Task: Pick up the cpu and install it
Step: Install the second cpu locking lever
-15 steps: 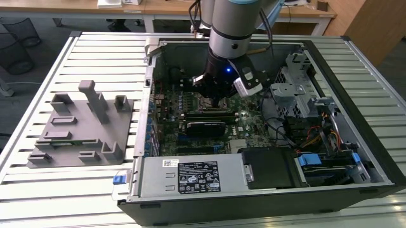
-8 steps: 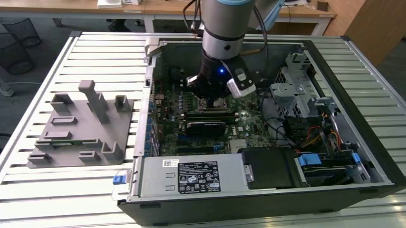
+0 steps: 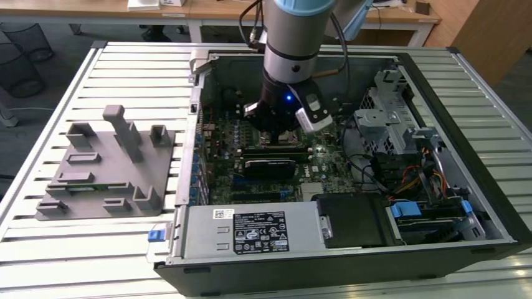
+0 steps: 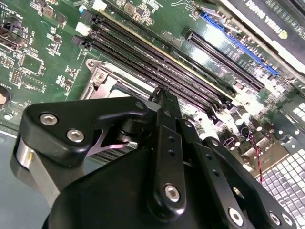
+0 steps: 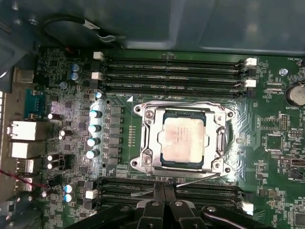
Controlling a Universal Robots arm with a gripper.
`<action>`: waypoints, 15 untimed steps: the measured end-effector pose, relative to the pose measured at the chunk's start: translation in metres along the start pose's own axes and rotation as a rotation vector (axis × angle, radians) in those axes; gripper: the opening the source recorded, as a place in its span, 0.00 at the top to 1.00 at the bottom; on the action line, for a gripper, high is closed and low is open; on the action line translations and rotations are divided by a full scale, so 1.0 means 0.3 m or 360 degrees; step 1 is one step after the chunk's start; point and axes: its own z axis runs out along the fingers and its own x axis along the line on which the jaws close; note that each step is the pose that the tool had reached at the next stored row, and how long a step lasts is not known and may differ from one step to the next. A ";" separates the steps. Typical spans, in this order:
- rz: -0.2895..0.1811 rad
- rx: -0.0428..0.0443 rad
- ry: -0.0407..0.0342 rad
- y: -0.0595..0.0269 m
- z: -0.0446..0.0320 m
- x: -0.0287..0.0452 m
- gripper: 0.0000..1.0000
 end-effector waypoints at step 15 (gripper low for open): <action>-0.0003 -0.0046 -0.0002 -0.009 0.017 0.019 0.89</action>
